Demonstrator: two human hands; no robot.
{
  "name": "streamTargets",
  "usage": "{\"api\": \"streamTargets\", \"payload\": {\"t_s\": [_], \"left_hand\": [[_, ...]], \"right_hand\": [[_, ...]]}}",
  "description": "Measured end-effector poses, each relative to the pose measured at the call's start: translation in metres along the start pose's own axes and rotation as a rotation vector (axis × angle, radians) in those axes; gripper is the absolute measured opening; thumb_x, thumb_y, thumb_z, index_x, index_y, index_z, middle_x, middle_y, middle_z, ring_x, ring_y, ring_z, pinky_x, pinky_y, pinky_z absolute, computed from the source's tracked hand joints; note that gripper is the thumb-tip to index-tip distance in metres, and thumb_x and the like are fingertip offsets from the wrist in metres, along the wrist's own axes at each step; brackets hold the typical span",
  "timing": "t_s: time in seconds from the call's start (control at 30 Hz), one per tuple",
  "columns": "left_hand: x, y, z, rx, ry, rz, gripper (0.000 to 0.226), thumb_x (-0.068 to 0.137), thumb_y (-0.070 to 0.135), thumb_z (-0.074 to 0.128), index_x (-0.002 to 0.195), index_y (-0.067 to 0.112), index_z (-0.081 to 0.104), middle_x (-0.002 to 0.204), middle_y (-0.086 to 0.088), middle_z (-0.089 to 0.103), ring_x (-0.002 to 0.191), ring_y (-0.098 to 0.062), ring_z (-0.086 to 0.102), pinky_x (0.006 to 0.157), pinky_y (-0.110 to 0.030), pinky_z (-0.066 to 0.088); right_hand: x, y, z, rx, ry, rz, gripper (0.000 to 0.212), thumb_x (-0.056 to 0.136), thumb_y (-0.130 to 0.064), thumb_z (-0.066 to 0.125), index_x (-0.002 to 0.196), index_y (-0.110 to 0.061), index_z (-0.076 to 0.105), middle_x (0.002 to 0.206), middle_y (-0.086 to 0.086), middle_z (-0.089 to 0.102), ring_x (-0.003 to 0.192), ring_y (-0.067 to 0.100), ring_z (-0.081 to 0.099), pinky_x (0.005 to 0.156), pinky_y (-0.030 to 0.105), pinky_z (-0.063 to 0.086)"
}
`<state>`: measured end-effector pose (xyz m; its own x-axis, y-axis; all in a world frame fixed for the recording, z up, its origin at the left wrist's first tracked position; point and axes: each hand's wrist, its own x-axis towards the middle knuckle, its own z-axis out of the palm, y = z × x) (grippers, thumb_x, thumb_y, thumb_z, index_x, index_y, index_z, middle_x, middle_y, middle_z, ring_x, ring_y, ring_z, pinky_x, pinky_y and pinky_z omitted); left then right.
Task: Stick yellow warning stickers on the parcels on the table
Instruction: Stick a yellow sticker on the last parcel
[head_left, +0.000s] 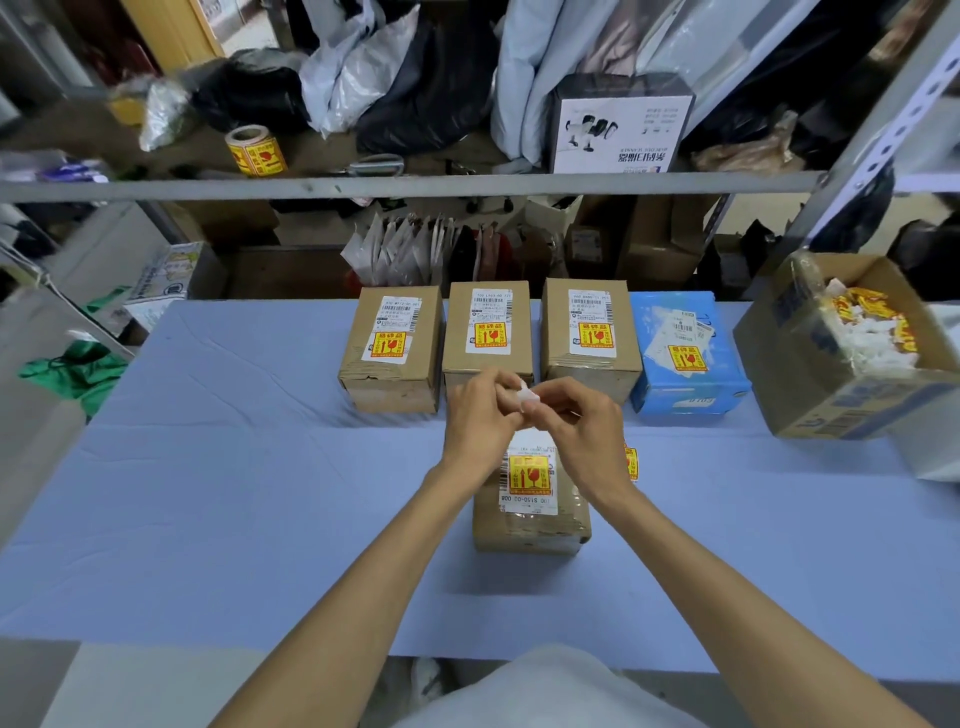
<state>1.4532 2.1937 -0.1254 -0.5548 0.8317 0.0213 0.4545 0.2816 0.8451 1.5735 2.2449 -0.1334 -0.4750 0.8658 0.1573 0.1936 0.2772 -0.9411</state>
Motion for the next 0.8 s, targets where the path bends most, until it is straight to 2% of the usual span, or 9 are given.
{"api": "streamTargets", "payload": {"t_s": [0.1, 0.23, 0.33, 0.4, 0.53, 0.6, 0.67, 0.73, 0.8], "left_hand": [[0.0, 0.005, 0.004, -0.116, -0.062, -0.008, 0.032, 0.068, 0.011, 0.084, 0.086, 0.022, 0.06, 0.069, 0.006, 0.068, 0.071, -0.004, 0.067, 0.066, -0.021, 0.057], [-0.001, 0.007, 0.006, -0.242, -0.072, 0.037, 0.028, 0.075, 0.009, 0.078, 0.086, 0.032, 0.068, 0.087, 0.01, 0.069, 0.08, 0.002, 0.064, 0.069, -0.013, 0.052], [0.001, 0.006, 0.007, -0.343, -0.131, 0.012, 0.029, 0.081, 0.007, 0.072, 0.093, 0.033, 0.071, 0.1, 0.006, 0.07, 0.091, -0.009, 0.067, 0.081, -0.026, 0.055], [0.004, 0.007, 0.007, -0.378, -0.153, -0.011, 0.028, 0.082, 0.005, 0.07, 0.088, 0.032, 0.07, 0.09, 0.008, 0.073, 0.086, -0.011, 0.069, 0.081, -0.03, 0.056], [0.01, 0.01, 0.008, -0.292, -0.099, -0.027, 0.013, 0.08, 0.013, 0.074, 0.078, 0.026, 0.071, 0.078, 0.008, 0.072, 0.079, -0.009, 0.069, 0.077, -0.025, 0.054], [0.011, 0.009, 0.007, -0.23, -0.083, -0.041, 0.004, 0.082, 0.017, 0.073, 0.08, 0.02, 0.072, 0.076, 0.007, 0.071, 0.076, -0.007, 0.068, 0.073, -0.023, 0.055], [0.012, 0.009, 0.007, -0.207, -0.057, -0.061, 0.009, 0.086, 0.021, 0.069, 0.084, 0.013, 0.073, 0.075, 0.004, 0.07, 0.07, -0.005, 0.066, 0.068, -0.02, 0.054], [0.013, 0.01, 0.006, -0.163, -0.02, -0.066, 0.015, 0.087, 0.024, 0.068, 0.086, 0.01, 0.073, 0.073, 0.003, 0.068, 0.064, -0.001, 0.061, 0.059, -0.009, 0.048], [0.013, 0.01, 0.005, -0.15, -0.007, -0.054, 0.014, 0.086, 0.024, 0.069, 0.086, 0.011, 0.074, 0.068, 0.006, 0.067, 0.058, 0.003, 0.059, 0.054, -0.006, 0.043]], "right_hand": [[0.003, 0.005, -0.005, 0.073, 0.031, 0.064, 0.007, 0.086, -0.015, 0.068, 0.088, -0.013, 0.074, 0.073, -0.002, 0.072, 0.069, 0.015, 0.068, 0.064, 0.03, 0.057], [0.008, 0.007, -0.012, 0.211, 0.05, 0.166, 0.007, 0.087, -0.013, 0.067, 0.083, -0.014, 0.073, 0.071, 0.005, 0.072, 0.066, 0.018, 0.069, 0.063, 0.028, 0.057], [0.01, 0.006, -0.015, 0.354, 0.051, 0.243, 0.008, 0.086, -0.009, 0.068, 0.08, -0.011, 0.072, 0.067, 0.008, 0.071, 0.061, 0.017, 0.066, 0.062, 0.025, 0.056], [0.011, 0.005, -0.014, 0.459, 0.065, 0.302, 0.001, 0.084, -0.006, 0.07, 0.083, -0.006, 0.071, 0.068, 0.009, 0.072, 0.062, 0.018, 0.067, 0.063, 0.024, 0.056], [0.01, 0.004, -0.01, 0.554, 0.127, 0.393, 0.012, 0.079, 0.005, 0.071, 0.088, -0.002, 0.069, 0.073, 0.012, 0.073, 0.071, 0.024, 0.071, 0.066, 0.025, 0.057], [0.007, 0.004, -0.01, 0.577, 0.092, 0.385, 0.009, 0.081, 0.003, 0.069, 0.087, -0.003, 0.073, 0.077, 0.015, 0.073, 0.074, 0.028, 0.072, 0.069, 0.026, 0.058], [0.004, 0.002, -0.01, 0.577, 0.02, 0.325, 0.01, 0.081, -0.002, 0.07, 0.09, -0.005, 0.075, 0.081, 0.016, 0.074, 0.078, 0.029, 0.073, 0.073, 0.027, 0.058], [0.003, 0.001, -0.01, 0.512, -0.044, 0.239, 0.013, 0.08, -0.006, 0.074, 0.093, -0.008, 0.076, 0.085, 0.013, 0.075, 0.082, 0.027, 0.073, 0.075, 0.027, 0.058], [0.003, 0.001, -0.01, 0.417, -0.024, 0.188, 0.01, 0.081, -0.01, 0.074, 0.091, -0.011, 0.076, 0.08, 0.009, 0.075, 0.076, 0.024, 0.073, 0.072, 0.026, 0.057]]}}
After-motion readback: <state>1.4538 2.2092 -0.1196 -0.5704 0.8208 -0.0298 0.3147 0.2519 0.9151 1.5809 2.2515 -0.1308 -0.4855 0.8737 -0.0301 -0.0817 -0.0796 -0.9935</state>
